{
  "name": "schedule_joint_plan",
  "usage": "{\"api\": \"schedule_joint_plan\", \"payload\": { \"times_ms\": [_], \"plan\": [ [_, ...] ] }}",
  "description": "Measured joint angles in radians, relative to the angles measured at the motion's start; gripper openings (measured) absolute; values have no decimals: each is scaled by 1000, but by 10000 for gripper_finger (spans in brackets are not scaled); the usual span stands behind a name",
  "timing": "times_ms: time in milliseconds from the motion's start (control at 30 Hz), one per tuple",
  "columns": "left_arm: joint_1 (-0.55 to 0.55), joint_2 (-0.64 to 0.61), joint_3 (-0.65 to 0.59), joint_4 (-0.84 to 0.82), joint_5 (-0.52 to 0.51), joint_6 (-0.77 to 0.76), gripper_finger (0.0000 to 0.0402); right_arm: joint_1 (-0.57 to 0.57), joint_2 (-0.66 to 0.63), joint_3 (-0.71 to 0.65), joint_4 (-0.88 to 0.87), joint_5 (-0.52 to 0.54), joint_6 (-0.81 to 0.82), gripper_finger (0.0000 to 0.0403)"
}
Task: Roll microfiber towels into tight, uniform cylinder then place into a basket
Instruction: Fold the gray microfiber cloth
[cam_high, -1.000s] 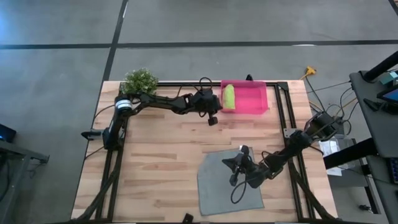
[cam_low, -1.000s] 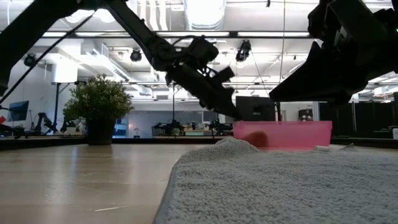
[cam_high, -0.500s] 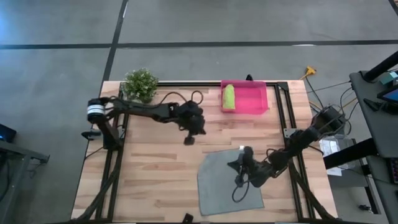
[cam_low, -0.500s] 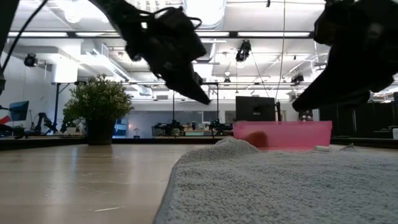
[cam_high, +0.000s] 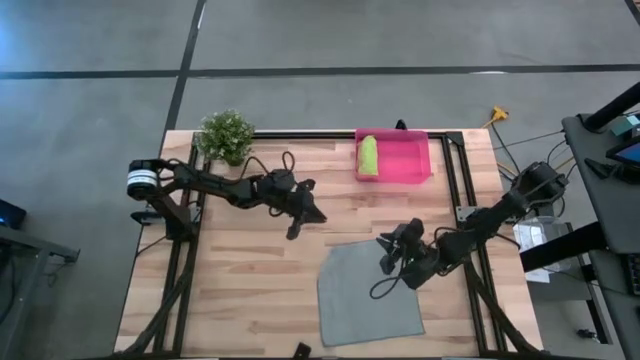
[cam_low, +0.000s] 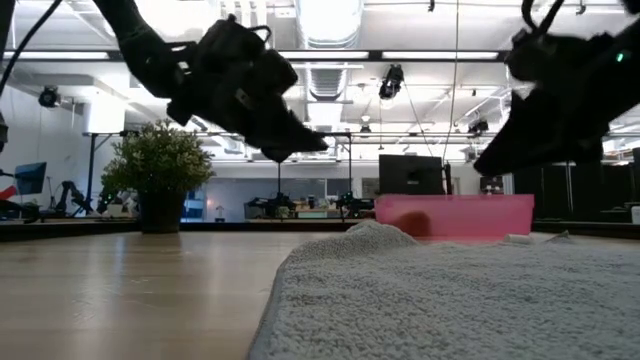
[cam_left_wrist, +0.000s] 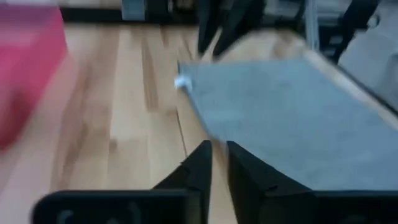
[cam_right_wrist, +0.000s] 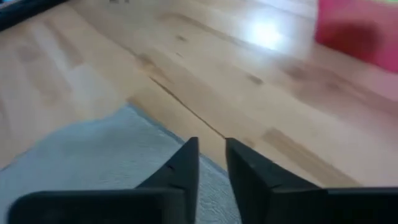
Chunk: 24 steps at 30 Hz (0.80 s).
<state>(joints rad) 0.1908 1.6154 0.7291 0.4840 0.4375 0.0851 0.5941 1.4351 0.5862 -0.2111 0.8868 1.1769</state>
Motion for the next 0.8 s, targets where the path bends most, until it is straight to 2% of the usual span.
{"api": "schedule_joint_plan", "payload": {
  "times_ms": [133,300,467,667,800],
  "plan": [
    [-29,0,-32,147,2,-18,66,-30,77,-2,8,79,36,137],
    [-67,3,-42,165,4,78,96,-63,173,-1,44,177,-78,168],
    [-78,4,-52,212,-39,126,102,-83,234,-2,104,223,-74,168],
    [-78,4,-78,306,-156,112,102,-93,274,-1,247,253,-162,156],
    [-77,4,-87,358,-246,105,102,-95,283,-1,278,299,-189,145]
  ]
}}
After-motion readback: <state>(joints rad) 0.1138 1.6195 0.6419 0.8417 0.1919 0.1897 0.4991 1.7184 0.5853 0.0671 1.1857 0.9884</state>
